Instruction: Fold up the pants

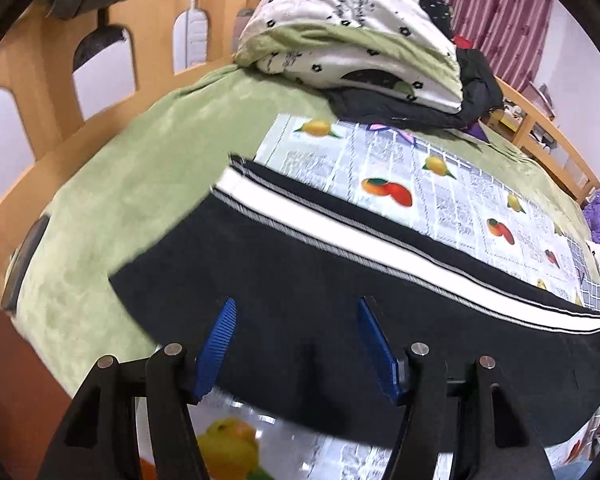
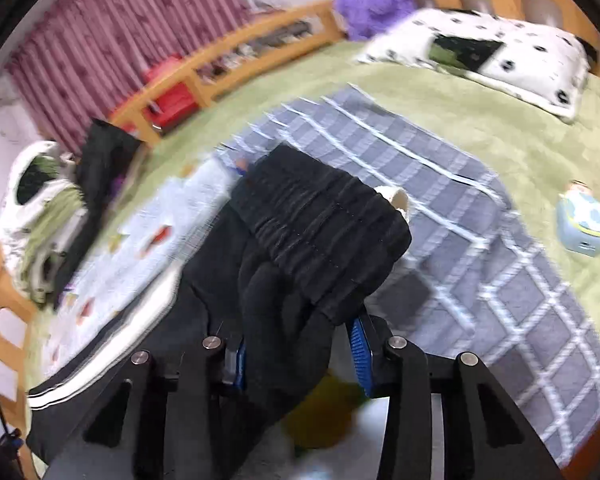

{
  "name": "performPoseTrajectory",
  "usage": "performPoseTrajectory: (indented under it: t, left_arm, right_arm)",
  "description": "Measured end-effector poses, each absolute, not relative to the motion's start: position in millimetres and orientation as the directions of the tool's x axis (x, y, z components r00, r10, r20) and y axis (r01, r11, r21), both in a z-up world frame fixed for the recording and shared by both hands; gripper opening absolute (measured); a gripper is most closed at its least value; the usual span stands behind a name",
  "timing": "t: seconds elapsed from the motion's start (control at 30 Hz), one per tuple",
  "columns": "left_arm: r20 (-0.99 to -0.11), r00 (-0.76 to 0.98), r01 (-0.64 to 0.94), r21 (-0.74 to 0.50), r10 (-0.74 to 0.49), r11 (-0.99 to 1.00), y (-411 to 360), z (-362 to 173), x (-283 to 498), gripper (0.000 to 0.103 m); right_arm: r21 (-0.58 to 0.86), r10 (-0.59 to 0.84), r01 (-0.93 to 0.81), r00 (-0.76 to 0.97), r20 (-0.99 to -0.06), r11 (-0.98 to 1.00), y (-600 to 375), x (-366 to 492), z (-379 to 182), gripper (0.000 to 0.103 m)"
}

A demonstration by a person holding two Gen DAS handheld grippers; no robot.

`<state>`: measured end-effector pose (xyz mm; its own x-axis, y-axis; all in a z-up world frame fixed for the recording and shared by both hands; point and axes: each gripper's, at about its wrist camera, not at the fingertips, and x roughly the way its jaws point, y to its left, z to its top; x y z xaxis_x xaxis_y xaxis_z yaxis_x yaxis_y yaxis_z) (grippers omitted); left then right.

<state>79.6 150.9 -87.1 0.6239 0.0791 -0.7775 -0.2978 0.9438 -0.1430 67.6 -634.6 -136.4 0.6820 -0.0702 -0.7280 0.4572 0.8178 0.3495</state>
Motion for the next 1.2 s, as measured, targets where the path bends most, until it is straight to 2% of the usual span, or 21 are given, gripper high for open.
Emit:
performPoseTrajectory:
  t: [0.1, 0.13, 0.23, 0.33, 0.53, 0.77, 0.97, 1.03, 1.1, 1.2]
  left_arm:
    - [-0.785, 0.614, -0.288, -0.121, 0.086, 0.950, 149.3, -90.6, 94.9, 0.061]
    - [-0.792, 0.604, -0.283, -0.108, 0.090, 0.953, 149.3, -92.1, 99.9, 0.061]
    - [-0.798, 0.594, -0.262, -0.076, 0.099, 0.962, 155.3, -95.0, 112.8, 0.061]
    - [-0.792, 0.599, -0.257, -0.055, 0.115, 0.965, 165.0, -94.7, 124.4, 0.061]
    - [-0.801, 0.586, -0.248, -0.031, 0.125, 0.968, 182.5, -99.0, 170.3, 0.061]
    - [-0.821, 0.555, -0.242, -0.004, 0.135, 0.970, 197.7, -109.8, 207.4, 0.061]
    - [-0.827, 0.548, -0.252, -0.019, 0.127, 0.967, 209.8, -117.6, 217.6, 0.061]
    - [-0.831, 0.544, -0.252, -0.030, 0.116, 0.967, 212.3, -122.3, 217.7, 0.061]
    - [-0.834, 0.541, -0.251, -0.035, 0.110, 0.967, 213.7, -126.3, 216.9, 0.061]
    - [-0.837, 0.538, -0.248, -0.041, 0.102, 0.968, 215.4, -130.5, 217.2, 0.061]
  right_arm:
    - [0.265, -0.077, 0.507, 0.557, -0.827, 0.820, -637.2, 74.0, -156.4, 0.045]
    - [0.252, -0.080, 0.502, 0.549, -0.832, 0.827, -635.6, 72.6, -155.5, 0.045]
    - [0.139, -0.196, 0.499, 0.561, -0.804, 0.856, -620.5, 59.2, -129.3, 0.047]
    - [0.052, -0.273, 0.462, 0.607, -0.747, 0.885, -591.1, 55.9, -96.8, 0.056]
    - [-0.005, -0.152, 0.209, 0.689, -0.709, 0.978, -496.0, 121.3, -69.8, 0.057]
    - [0.021, 0.120, -0.173, 0.581, -0.805, 0.985, -343.9, 220.9, -114.4, 0.057]
    - [-0.046, 0.135, -0.320, 0.518, -0.844, 0.946, -253.7, 255.2, -146.4, 0.057]
    - [-0.087, 0.099, -0.338, 0.496, -0.863, 0.937, -233.7, 259.5, -157.1, 0.053]
    - [-0.149, 0.021, -0.330, 0.462, -0.887, 0.932, -222.1, 259.2, -168.6, 0.043]
    - [-0.162, 0.015, -0.333, 0.472, -0.881, 0.929, -216.7, 249.5, -168.7, 0.020]
